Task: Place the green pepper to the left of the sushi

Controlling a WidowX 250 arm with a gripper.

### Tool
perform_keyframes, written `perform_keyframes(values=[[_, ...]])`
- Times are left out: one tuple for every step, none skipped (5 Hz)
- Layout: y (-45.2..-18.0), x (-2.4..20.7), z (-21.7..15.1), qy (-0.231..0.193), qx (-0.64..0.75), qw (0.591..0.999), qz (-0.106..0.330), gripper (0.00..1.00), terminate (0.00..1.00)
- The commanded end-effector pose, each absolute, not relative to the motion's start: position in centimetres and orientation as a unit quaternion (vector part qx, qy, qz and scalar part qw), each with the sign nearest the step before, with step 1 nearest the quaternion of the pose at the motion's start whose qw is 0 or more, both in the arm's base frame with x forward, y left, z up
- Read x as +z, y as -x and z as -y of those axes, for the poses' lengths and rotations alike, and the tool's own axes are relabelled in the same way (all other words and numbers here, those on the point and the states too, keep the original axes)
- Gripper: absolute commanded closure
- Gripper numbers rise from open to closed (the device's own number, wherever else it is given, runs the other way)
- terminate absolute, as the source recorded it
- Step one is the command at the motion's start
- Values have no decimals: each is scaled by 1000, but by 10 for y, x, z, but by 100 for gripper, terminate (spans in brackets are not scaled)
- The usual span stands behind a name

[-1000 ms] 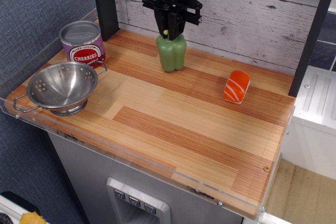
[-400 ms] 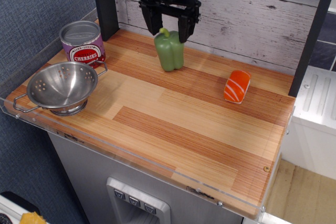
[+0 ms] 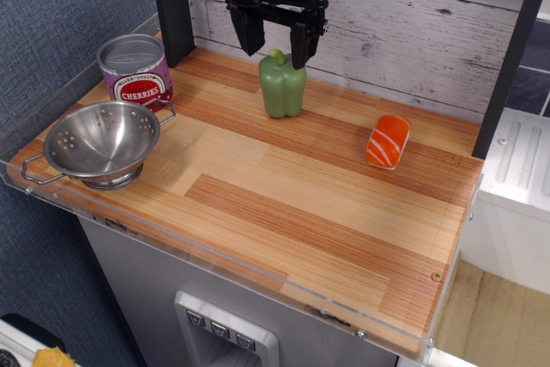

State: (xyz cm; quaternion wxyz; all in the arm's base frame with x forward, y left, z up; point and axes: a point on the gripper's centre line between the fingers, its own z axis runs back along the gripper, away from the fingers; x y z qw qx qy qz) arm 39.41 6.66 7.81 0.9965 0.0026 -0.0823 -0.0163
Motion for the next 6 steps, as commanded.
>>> perform_keyframes(values=[[-387, 123, -62, -16, -23, 992, 125, 0, 0], [-374, 136, -52, -7, -28, 992, 121, 0, 0], [-360, 151, -43, -5, -56, 993, 105, 0, 0], [-343, 155, -27, 13, -89, 990, 107, 0, 0], [-321, 148, -6, 49, -154, 980, 114, 0, 0], [-290, 140, 37, 67, -156, 980, 99, 0, 0]])
